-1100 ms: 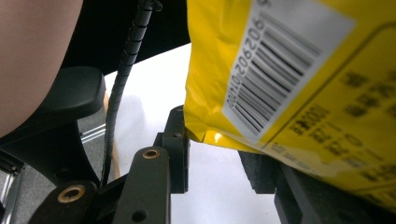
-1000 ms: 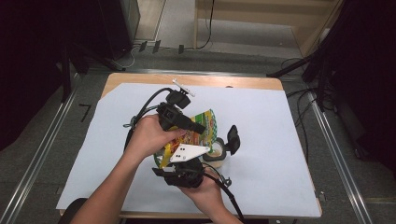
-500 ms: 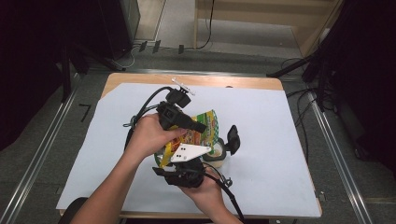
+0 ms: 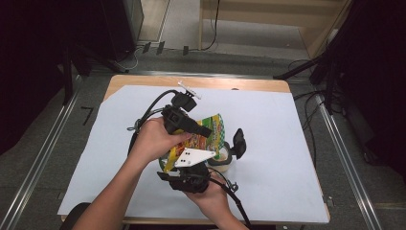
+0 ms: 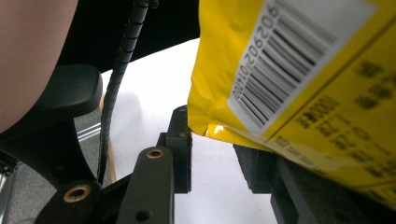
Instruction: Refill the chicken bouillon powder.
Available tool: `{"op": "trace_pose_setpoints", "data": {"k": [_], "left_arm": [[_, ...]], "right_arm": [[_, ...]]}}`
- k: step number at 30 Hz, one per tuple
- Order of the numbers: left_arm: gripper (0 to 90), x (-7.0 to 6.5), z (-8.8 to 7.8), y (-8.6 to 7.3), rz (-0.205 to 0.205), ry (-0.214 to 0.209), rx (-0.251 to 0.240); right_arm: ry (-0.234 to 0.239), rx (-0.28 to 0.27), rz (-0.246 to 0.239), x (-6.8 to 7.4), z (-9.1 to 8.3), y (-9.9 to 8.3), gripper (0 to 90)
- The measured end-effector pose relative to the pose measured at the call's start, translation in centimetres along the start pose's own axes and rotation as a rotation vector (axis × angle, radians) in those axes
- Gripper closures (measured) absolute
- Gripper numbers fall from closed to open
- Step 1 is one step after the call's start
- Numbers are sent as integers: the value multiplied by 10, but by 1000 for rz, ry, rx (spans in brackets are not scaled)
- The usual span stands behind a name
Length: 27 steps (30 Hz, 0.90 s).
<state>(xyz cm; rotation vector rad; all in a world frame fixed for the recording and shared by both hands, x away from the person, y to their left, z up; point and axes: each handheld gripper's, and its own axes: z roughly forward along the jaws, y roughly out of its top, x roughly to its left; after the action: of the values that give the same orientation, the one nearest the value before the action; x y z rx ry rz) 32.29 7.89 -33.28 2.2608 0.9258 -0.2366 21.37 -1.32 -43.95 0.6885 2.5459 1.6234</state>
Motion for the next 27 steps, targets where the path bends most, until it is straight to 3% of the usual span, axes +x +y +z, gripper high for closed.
{"op": "trace_pose_setpoints", "data": {"k": [27], "left_arm": [[711,-1,0,-1,0,5,6]], "right_arm": [[-11,-21,5,2,1,-4,694]]}}
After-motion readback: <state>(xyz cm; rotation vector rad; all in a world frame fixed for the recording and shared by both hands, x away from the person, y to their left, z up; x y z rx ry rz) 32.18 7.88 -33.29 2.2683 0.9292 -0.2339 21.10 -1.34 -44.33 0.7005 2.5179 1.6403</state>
